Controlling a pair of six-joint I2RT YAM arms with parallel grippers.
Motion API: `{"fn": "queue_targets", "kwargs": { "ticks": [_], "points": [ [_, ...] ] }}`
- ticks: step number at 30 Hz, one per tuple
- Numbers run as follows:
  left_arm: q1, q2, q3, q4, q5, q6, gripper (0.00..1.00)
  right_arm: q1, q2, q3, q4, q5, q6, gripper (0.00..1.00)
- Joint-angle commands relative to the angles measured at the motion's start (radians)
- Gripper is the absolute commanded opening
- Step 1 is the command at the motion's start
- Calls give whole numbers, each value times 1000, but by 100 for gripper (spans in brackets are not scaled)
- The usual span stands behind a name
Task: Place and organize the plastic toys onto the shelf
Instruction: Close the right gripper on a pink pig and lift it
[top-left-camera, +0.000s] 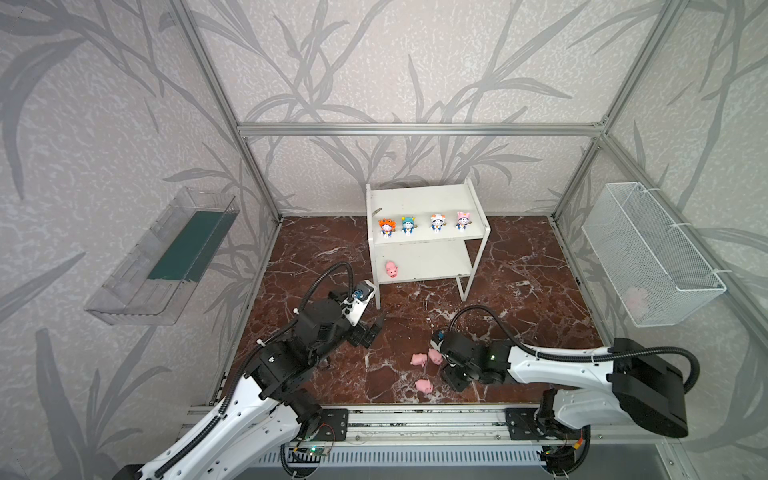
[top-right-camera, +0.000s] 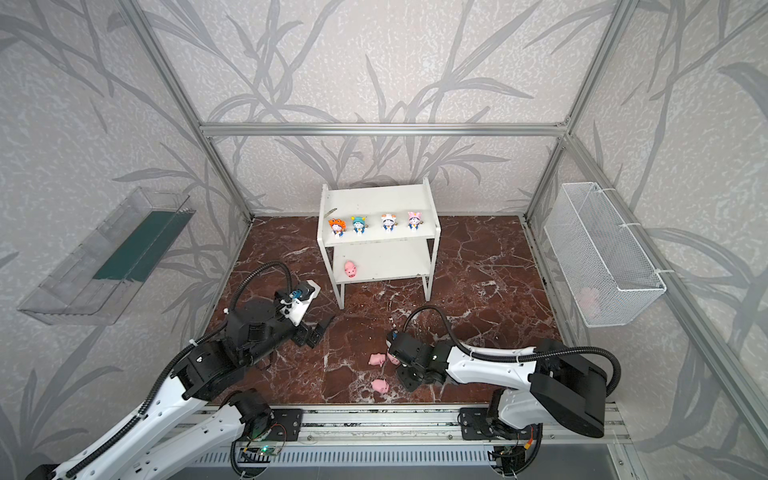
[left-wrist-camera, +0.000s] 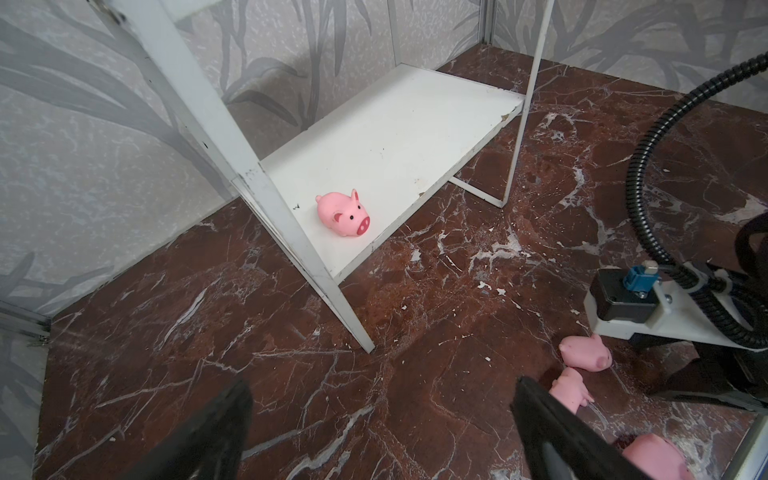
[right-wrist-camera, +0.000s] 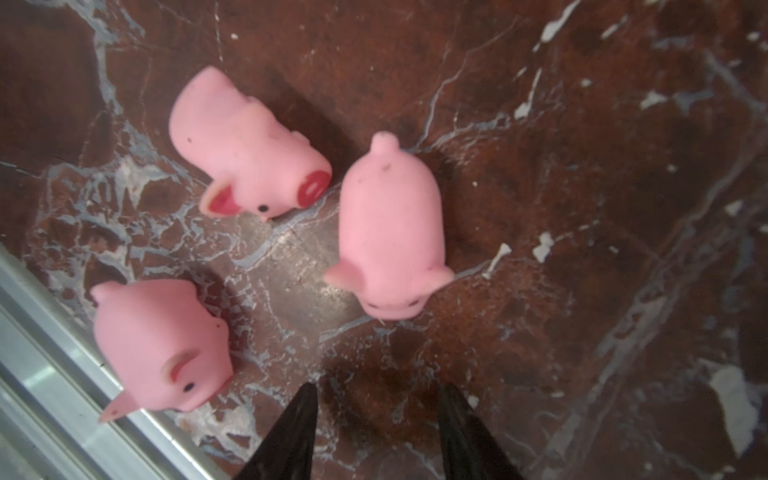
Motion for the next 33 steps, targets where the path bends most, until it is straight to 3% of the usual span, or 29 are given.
{"fn": "queue_targets", "kwargs": {
  "ticks": [1,7,16,21,29,33],
  "points": [
    [5,-7,12,-1,-1,-2,99,-14,66,44,5,9,-60,49],
    [5,-12,11,-12,34,2,99,-34,135,68,53,3,-98,47],
    [4,27,31,-75,305,-7,99,-63,134,73,58,-17,-139,43],
    [4,57,38,-94,405,-48,99,-127,123,59,63,-35,-161,49],
    [3,49,29,-93,426,-67,99,-134,171,91,101,-86,-214,50],
    [3,36,27,-95,411,-66,99,-133,176,101,113,-110,-224,37]
  ]
}}
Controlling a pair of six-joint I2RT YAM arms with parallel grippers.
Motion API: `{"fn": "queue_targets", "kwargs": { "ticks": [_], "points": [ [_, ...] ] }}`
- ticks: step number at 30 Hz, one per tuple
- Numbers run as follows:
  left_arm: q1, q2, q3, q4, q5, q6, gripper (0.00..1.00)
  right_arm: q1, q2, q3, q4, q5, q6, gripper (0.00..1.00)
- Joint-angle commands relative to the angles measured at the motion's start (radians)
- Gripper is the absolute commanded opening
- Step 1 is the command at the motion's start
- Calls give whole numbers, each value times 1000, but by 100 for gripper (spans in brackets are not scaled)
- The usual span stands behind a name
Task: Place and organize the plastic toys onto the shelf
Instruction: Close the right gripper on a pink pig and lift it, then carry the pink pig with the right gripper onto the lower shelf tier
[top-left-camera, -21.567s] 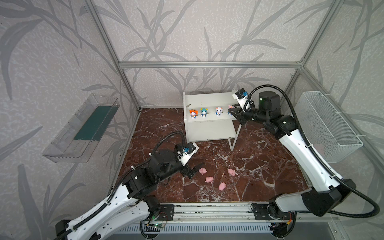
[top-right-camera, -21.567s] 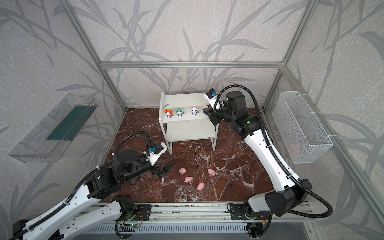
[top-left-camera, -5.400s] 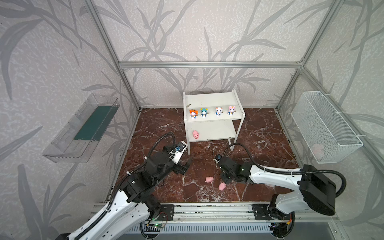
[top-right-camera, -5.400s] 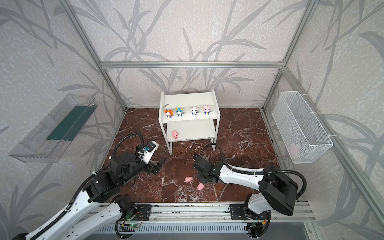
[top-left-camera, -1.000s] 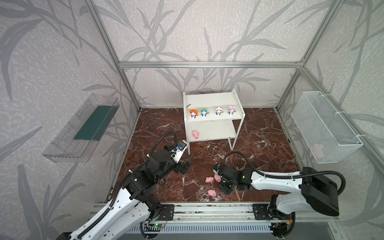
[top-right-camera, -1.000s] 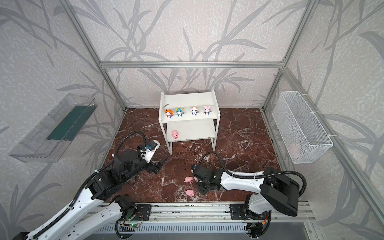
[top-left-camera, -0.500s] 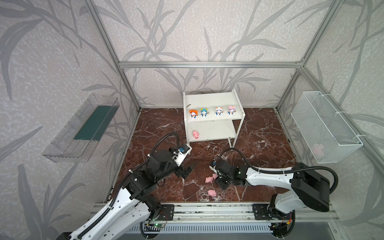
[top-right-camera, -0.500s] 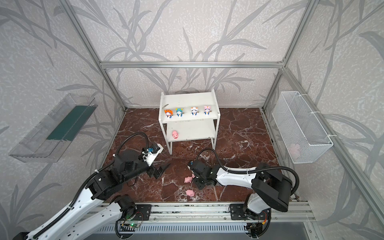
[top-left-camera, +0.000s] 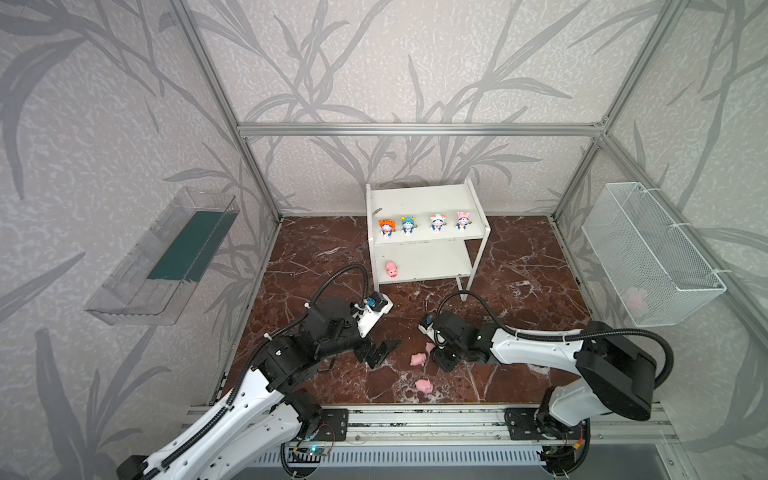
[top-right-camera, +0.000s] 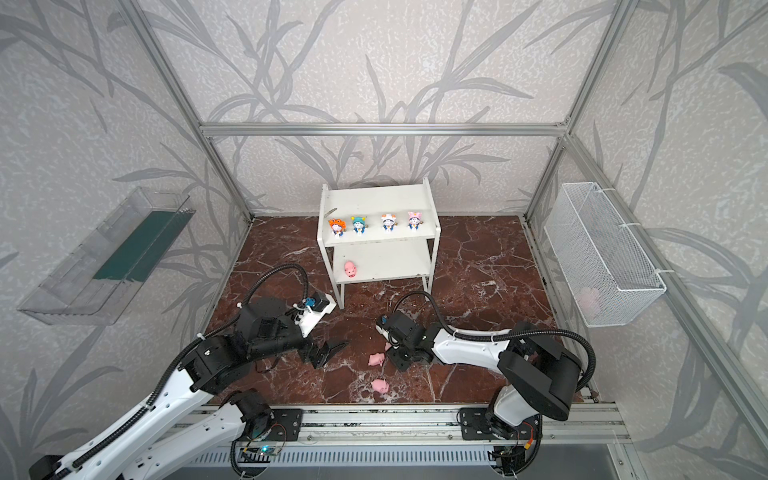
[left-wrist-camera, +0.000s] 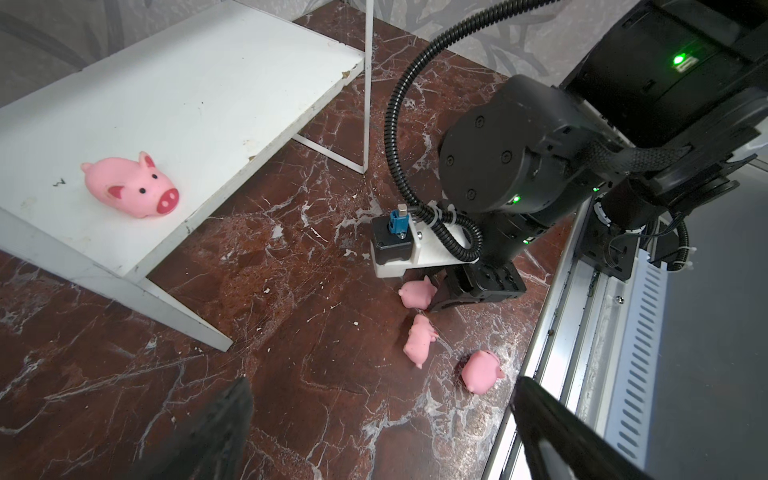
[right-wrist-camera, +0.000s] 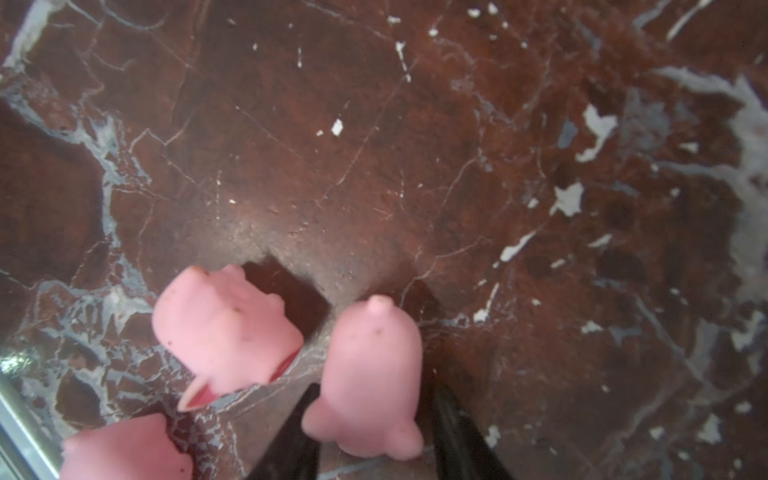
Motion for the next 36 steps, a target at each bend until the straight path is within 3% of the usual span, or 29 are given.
{"fn": "queue_targets", "kwargs": {
  "ticks": [1,5,14,18,22,26,36],
  "points": [
    [1,-16,12,-13,9,1,99,-5,17,5,-15,-48,-22,34],
    [1,-20,11,-13,5,3,99,-5,-9,-10,-11,-38,-3,26],
    [-1,-42,4,-31,-19,-20,99,-5,-157,14,-59,26,40,24],
    [-5,-66,-4,-29,-84,-17,99,-6,-207,59,-69,76,63,24],
    [-4,-82,-14,-17,-219,-8,99,-7,-234,111,-49,142,71,24],
    [-5,-107,-28,-8,-306,5,99,-9,-244,150,30,208,42,24],
    [-4,-128,-44,16,-307,16,99,-72,-134,294,138,230,-29,24]
  ]
}}
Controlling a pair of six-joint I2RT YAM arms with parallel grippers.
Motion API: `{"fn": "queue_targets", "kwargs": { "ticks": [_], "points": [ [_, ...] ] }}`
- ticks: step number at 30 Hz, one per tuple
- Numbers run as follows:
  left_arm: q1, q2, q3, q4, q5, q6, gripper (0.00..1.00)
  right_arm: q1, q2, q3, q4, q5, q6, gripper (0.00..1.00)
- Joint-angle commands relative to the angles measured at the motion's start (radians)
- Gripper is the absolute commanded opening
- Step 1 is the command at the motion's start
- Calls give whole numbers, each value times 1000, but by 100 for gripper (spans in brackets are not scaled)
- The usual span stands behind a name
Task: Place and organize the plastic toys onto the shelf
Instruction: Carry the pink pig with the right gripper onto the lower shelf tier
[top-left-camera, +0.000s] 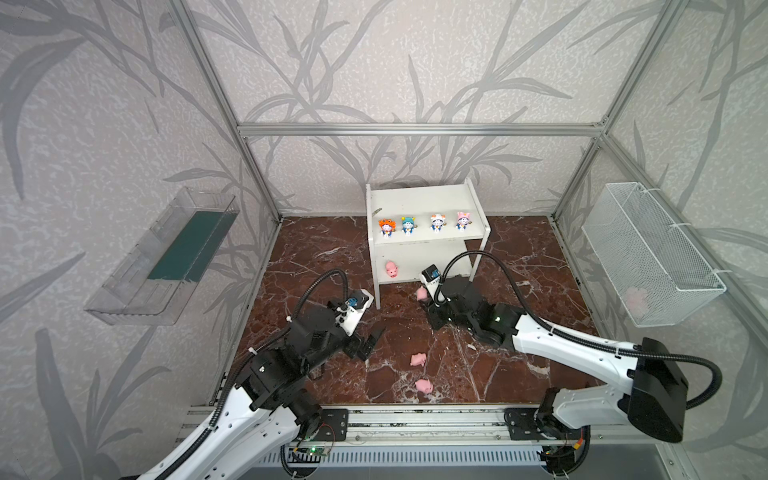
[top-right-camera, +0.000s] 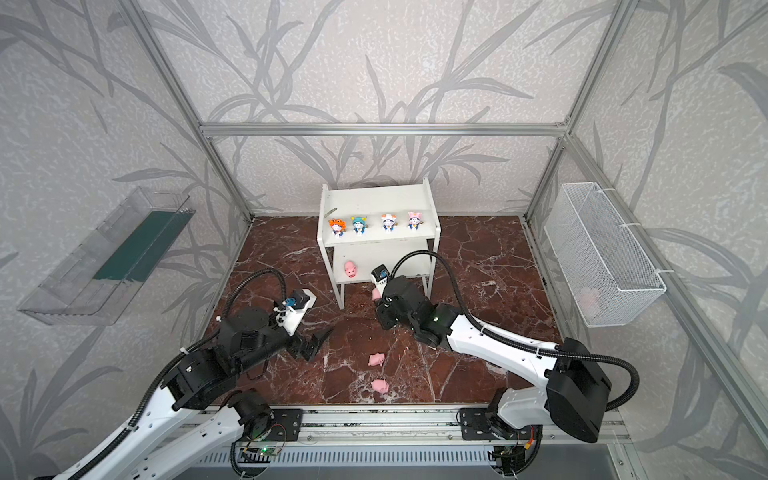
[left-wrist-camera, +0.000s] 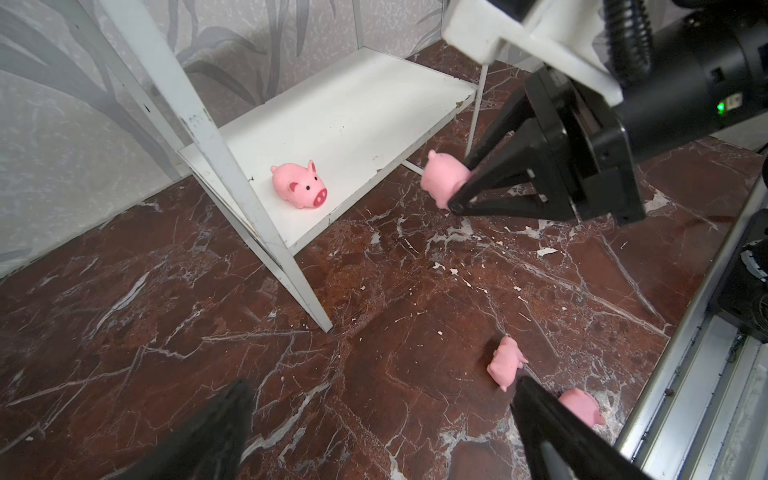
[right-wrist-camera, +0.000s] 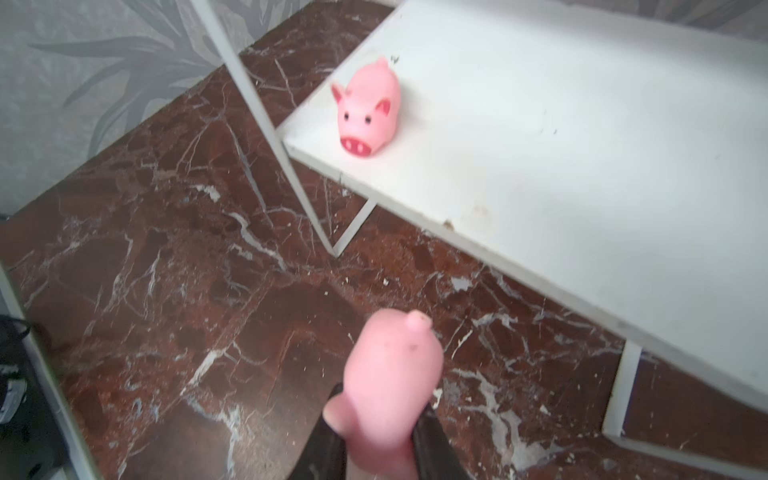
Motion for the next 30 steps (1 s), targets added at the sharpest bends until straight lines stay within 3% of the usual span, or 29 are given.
{"fn": "queue_targets", "kwargs": {
  "ticks": [1,30],
  "points": [
    [-3,-6,-12,14,-14,23,99,-19,34,46,65,27,-40,24],
    [-4,-35,-16,18,6,23,99,-64,240,147,244,96,-72,27]
  ]
}}
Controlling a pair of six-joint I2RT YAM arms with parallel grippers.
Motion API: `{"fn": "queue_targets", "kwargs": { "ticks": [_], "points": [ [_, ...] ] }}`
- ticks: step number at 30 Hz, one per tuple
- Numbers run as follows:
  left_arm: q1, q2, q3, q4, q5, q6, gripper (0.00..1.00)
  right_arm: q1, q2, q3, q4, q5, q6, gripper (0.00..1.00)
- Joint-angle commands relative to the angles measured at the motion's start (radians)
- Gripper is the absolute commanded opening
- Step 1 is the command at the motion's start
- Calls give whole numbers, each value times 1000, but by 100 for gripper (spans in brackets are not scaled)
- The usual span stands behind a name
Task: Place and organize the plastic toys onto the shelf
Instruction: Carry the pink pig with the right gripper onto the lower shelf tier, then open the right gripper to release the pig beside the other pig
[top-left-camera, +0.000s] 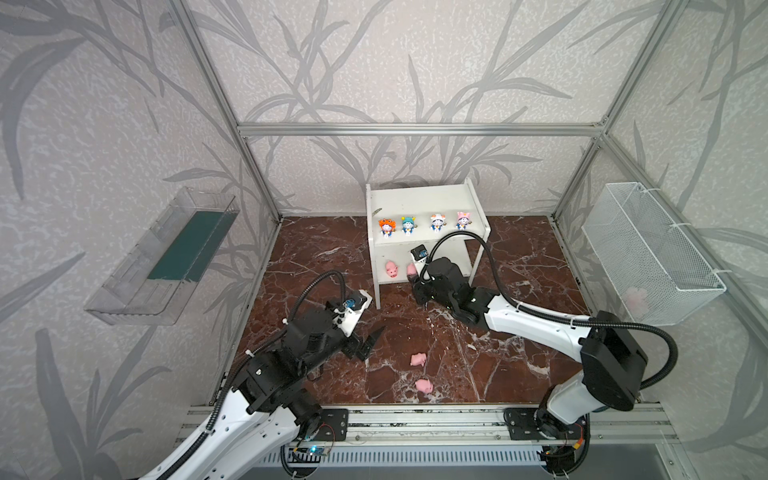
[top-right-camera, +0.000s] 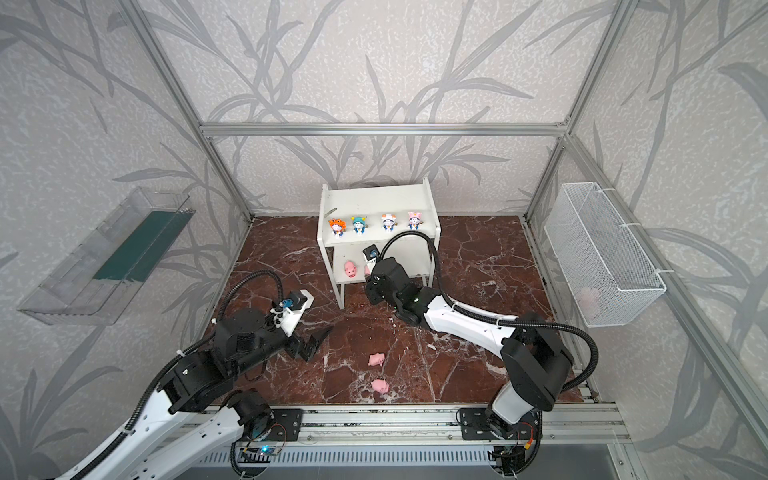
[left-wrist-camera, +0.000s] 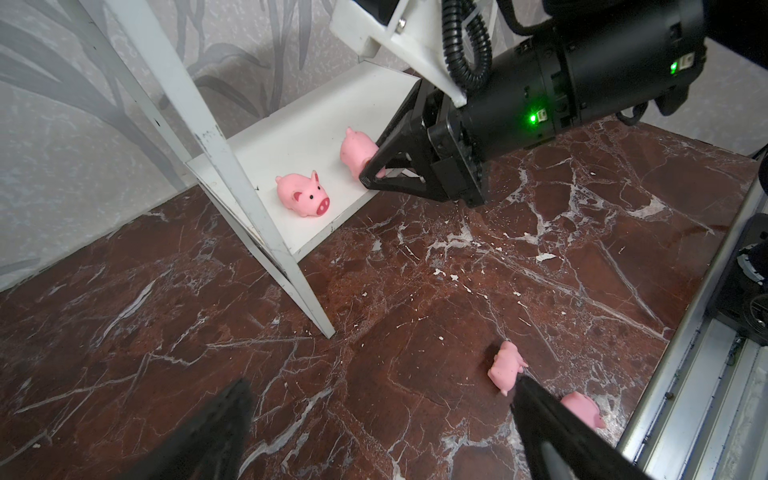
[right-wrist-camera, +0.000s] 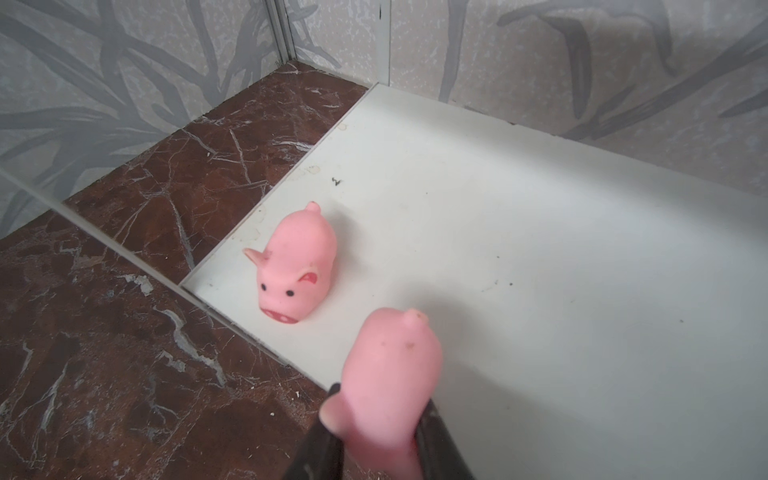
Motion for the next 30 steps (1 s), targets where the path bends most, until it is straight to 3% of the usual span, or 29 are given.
{"fn": "queue_targets", "kwargs": {
  "ticks": [1,22,30],
  "points": [
    [-3,-13,-16,18,5,13,99,-5,21,34,47,34,-10,27],
    [-3,-14,-16,18,14,12,99,-5,23,7,69,76,-1,45],
    [-3,-7,-15,18,18,10,99,-3,-107,-99,55,58,3,56]
  ]
}}
